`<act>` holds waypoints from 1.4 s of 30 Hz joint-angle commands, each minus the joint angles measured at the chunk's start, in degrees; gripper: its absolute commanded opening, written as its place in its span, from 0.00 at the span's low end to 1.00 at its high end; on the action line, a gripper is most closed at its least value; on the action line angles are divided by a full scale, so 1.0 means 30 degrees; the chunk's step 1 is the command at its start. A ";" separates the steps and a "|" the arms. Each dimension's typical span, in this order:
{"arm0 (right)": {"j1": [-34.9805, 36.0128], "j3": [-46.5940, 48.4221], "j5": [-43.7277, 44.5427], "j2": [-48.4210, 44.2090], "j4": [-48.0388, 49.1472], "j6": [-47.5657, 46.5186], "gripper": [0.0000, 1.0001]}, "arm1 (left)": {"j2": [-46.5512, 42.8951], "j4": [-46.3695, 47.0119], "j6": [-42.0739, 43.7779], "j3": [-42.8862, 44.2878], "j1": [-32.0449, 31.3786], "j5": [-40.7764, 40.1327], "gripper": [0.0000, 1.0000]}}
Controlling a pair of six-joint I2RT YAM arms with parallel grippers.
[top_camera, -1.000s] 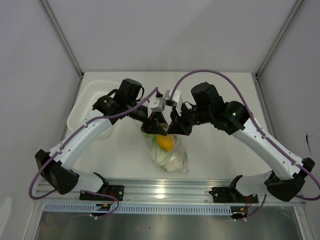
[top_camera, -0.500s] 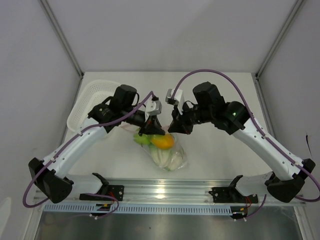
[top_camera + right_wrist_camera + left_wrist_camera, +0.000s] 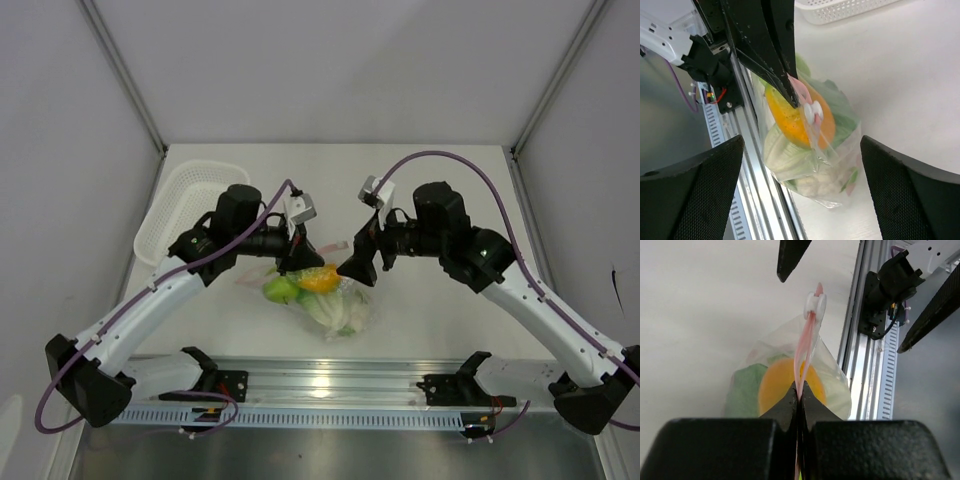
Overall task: Place the food in the zip-top bag and seal the zipper
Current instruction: Zip the zipper food storage bag at the center of the board.
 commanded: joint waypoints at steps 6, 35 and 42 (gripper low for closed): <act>-0.1382 -0.3074 -0.2690 -0.1791 0.5053 0.2061 0.97 | -0.1309 0.2479 -0.1970 -0.0616 0.0103 0.0772 0.01; -0.2529 -0.8529 -0.7648 -0.0211 1.8067 0.9091 0.37 | -0.1045 0.4881 -0.4928 -0.0967 0.0894 0.3411 0.00; -0.1826 -0.8266 -0.8057 0.0639 1.8659 0.9564 0.00 | -0.0899 0.5028 -0.4988 -0.1143 0.0981 0.3792 0.01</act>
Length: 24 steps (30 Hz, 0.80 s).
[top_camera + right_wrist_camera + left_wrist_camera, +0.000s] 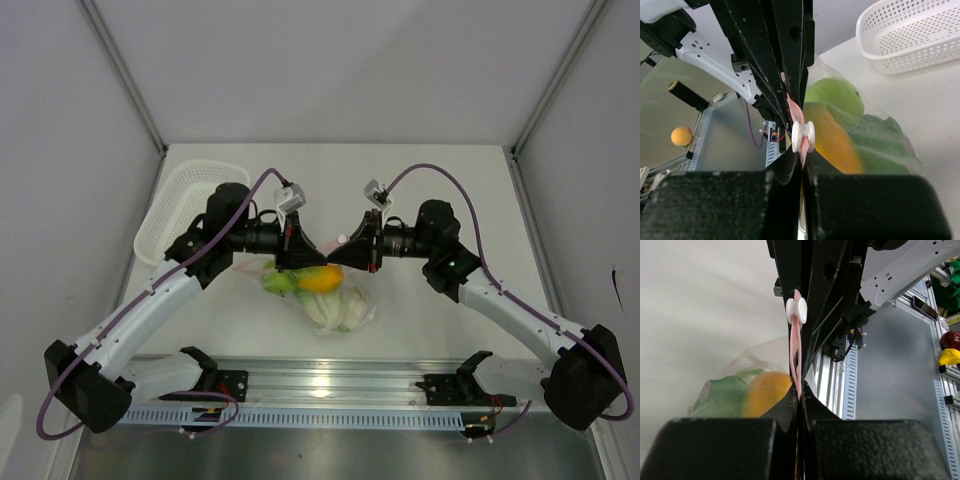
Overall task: Place the food in the zip-top bag and seal the zipper
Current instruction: Zip the zipper food storage bag at the center of the board.
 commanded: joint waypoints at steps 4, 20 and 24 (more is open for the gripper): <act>0.0208 0.0171 -0.0650 0.0152 0.0894 0.0193 0.00 | -0.0375 0.1348 -0.0302 0.0079 0.0458 0.0951 0.01; 0.0353 0.1430 -0.2257 0.0385 -0.2124 -0.2061 0.00 | 0.0910 0.2168 -0.2028 0.1950 0.1308 0.2935 0.50; 0.0645 0.1926 -0.2643 0.0414 -0.2970 -0.3227 0.00 | 0.2464 0.2869 -0.3257 0.2629 0.1308 0.4956 0.40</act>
